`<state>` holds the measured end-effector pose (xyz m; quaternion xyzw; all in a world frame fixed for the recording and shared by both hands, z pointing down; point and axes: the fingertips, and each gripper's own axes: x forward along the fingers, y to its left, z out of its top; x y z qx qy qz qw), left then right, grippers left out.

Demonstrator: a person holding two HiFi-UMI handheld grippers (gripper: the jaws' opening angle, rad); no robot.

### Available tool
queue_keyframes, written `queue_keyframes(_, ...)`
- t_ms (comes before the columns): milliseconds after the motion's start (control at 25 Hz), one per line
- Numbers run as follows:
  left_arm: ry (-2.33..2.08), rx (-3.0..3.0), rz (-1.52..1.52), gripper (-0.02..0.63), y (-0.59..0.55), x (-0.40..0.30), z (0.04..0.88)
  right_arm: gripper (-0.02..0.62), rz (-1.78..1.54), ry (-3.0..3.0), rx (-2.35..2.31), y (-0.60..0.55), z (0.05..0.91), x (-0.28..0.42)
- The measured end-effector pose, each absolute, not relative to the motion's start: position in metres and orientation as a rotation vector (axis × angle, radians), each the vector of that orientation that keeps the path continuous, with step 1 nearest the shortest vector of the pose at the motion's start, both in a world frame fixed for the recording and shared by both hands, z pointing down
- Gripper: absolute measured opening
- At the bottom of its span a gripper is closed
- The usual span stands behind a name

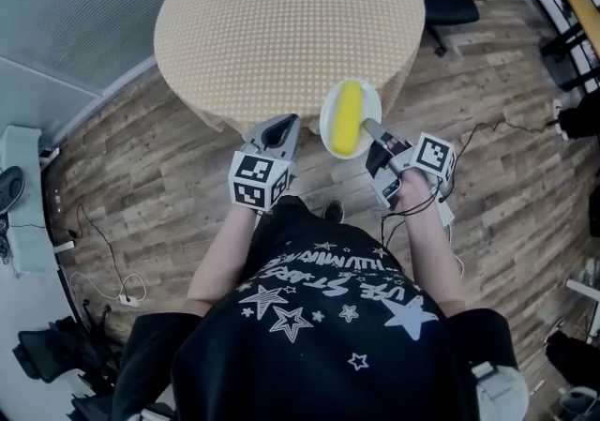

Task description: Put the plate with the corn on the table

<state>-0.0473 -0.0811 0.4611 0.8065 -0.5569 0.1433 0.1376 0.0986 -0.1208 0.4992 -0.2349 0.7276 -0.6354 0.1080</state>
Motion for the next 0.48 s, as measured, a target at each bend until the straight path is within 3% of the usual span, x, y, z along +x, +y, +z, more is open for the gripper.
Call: queue_keyframes(480,-1.570,2.324,0.414,0.009,-0.118,-0.061,0.479,0.049,-1.881,2.110,-0.715,-0.143,0.511,0.086)
